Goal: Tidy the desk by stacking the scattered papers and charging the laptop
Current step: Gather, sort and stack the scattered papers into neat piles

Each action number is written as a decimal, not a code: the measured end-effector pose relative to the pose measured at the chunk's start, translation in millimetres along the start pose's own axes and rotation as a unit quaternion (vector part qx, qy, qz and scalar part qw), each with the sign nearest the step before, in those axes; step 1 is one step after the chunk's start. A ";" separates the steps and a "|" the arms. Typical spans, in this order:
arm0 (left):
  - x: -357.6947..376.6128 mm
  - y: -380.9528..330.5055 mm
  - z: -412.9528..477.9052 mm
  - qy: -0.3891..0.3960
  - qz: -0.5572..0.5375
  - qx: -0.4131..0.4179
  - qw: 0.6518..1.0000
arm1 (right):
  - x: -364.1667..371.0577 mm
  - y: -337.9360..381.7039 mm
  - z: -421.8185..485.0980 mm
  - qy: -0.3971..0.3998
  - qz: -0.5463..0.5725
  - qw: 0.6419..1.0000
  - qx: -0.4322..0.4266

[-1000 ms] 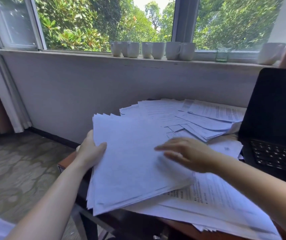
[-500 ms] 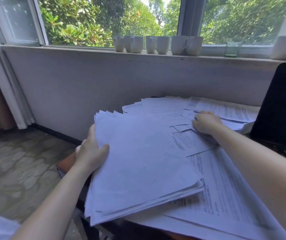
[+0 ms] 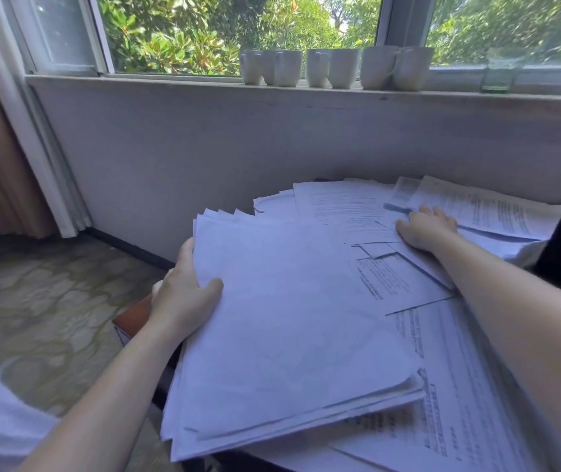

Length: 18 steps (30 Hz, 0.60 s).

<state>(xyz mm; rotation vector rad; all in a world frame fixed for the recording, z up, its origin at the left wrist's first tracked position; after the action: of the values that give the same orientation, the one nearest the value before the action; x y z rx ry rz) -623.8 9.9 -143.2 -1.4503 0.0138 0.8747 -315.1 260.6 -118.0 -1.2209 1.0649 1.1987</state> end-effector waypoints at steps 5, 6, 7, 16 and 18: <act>-0.7 -1.3 -0.5 0.001 0.003 0.009 1.000 | -3.6 -1.3 3.3 -0.038 0.020 0.998 -0.043; -0.5 -1.4 -0.7 0.000 0.003 0.010 1.000 | -3.5 -0.6 3.5 -0.040 0.021 0.998 -0.047; -0.5 -1.3 -0.7 -0.001 0.003 0.011 1.000 | -2.8 -0.2 4.0 -0.032 0.019 0.998 -0.044; -0.4 -1.2 -0.7 0.008 0.008 0.015 1.000 | 7.9 1.8 7.3 -0.029 0.033 0.999 0.007; -0.4 -1.0 -0.2 0.009 0.010 0.014 1.000 | 7.2 2.7 3.4 -0.088 0.041 0.995 -0.027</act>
<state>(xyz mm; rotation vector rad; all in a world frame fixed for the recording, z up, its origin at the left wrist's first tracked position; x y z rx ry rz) -623.5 9.7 -142.1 -1.4331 0.0535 0.8740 -317.2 264.5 -125.2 -1.0980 0.9645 1.3804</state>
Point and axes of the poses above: each hand's wrist, its own z-axis towards the middle knuckle, its own x-axis out of the palm, y = z × x, the point moved 1 cm from there along z, towards the middle knuckle, and after that the axes turned 7 degrees about -z, right-handed, at the moved point
